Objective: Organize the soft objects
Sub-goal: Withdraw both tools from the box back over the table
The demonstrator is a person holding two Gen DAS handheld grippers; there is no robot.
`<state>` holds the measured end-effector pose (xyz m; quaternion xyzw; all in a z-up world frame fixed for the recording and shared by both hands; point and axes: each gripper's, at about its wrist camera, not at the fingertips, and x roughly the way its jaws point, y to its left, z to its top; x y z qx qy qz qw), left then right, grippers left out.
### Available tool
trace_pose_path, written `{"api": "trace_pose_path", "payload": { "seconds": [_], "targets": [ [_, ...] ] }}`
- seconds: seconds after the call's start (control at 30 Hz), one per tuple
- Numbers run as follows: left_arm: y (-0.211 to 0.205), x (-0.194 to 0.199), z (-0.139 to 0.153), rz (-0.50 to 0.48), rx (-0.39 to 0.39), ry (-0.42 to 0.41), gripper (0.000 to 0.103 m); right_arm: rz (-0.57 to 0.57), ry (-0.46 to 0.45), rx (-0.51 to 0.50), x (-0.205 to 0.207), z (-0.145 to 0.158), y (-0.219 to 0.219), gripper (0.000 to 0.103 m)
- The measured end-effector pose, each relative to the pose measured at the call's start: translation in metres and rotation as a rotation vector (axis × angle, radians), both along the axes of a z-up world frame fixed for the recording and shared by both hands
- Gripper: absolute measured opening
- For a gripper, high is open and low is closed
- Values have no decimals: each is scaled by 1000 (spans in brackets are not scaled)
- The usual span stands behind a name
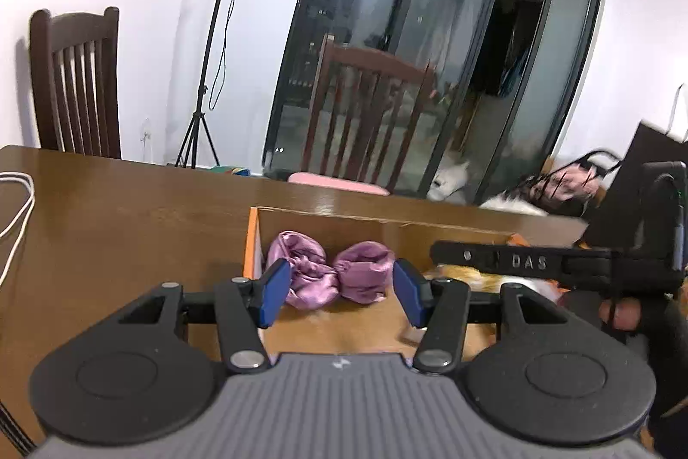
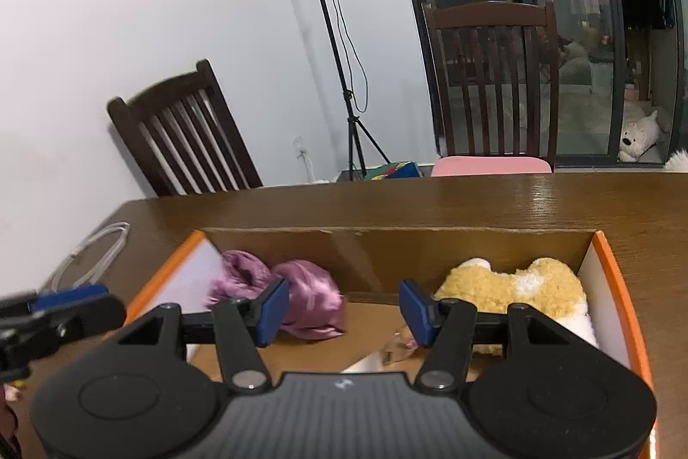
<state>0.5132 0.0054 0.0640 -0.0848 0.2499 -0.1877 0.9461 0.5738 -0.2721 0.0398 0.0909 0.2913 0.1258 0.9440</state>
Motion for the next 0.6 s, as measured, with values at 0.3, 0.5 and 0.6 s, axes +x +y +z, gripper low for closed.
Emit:
{"api": "trace_pose_path", "payload": {
  "seconds": [0.3, 0.5, 0.6],
  "targets": [
    [2, -99, 75, -1, 37, -143, 57, 37, -92, -21, -96, 77, -7, 66],
    [-12, -190, 110, -8, 87, -274, 75, 58, -180, -94, -194, 115, -23, 72],
    [-18, -233, 111, -22, 87, -317, 85, 72, -233, -130, -249, 123, -29, 76]
  ]
}}
